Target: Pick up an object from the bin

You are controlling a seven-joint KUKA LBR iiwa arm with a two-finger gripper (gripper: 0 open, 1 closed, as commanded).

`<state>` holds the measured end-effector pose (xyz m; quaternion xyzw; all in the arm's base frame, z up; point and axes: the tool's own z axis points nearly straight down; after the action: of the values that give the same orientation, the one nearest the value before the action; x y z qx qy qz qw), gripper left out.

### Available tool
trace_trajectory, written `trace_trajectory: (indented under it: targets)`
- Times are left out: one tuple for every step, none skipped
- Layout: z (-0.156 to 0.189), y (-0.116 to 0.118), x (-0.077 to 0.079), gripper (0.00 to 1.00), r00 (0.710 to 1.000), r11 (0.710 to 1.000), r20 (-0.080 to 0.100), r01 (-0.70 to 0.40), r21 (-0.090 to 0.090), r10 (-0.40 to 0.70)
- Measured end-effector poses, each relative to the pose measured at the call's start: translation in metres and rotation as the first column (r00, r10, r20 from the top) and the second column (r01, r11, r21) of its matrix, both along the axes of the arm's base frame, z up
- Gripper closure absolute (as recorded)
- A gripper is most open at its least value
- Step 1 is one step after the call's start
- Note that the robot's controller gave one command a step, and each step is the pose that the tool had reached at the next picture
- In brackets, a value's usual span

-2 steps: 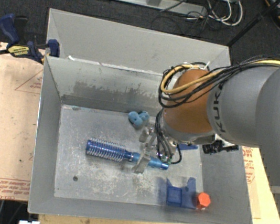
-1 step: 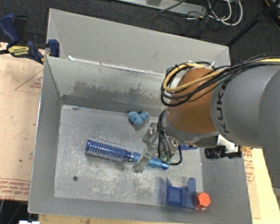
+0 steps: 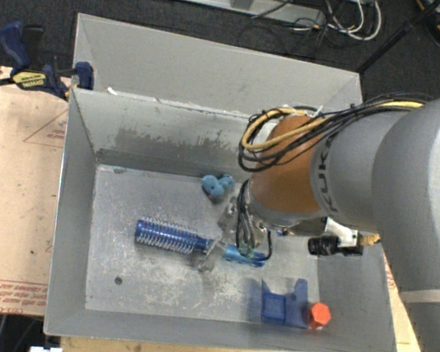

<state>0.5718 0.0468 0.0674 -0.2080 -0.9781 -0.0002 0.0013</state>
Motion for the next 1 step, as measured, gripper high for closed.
trace_trajectory:
  targets:
    - [0.0003,0.0008,0.0006,0.0,1.0,1.0,0.001,-0.002,0.001,0.002]
